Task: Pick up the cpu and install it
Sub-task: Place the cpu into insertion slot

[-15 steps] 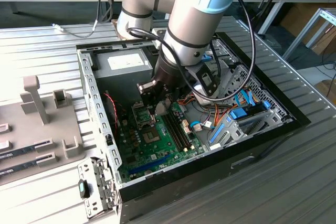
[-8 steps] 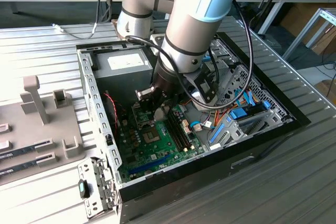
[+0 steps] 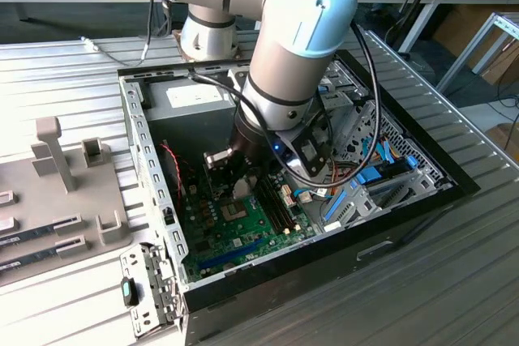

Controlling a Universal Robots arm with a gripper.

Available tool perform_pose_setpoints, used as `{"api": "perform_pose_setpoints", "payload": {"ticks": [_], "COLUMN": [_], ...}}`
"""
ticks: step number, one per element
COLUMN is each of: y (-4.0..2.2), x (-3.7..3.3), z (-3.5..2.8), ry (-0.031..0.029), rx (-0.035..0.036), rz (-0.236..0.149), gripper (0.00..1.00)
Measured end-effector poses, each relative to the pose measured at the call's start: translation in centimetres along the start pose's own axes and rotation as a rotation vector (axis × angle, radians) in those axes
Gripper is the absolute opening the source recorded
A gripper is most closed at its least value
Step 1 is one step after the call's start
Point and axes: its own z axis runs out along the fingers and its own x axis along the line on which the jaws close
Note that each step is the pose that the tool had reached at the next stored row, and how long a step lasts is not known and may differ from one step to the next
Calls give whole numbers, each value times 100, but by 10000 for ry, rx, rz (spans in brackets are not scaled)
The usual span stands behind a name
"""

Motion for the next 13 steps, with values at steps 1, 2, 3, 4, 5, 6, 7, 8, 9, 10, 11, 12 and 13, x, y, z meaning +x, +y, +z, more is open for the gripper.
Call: {"api": "perform_pose_setpoints", "payload": {"ticks": [1, 2, 3, 4, 5, 6, 7, 8, 9, 10, 11, 12, 13], "y": [-4, -9, -21, -32, -49, -57, -59, -61, -63, -63, -64, -66, -68], "x": [0, 0, -1, -1, 1, 5, 8, 15, 27, 33, 38, 45, 50], "z": [14, 27, 45, 60, 85, 107, 121, 144, 173, 185, 197, 211, 223], "ry": [0, 0, 0, 0, -1, -1, -1, -1, -1, 0, 0, 0, 0], "rx": [7, 11, 13, 13, 13, 13, 12, 14, 14, 14, 14, 14, 15], "rz": [2, 4, 3, -2, -8, -9, -9, -10, -11, -13, -15, -18, -23], "gripper": [47, 47, 47, 47, 47, 47, 47, 47, 47, 47, 47, 47, 47]}}
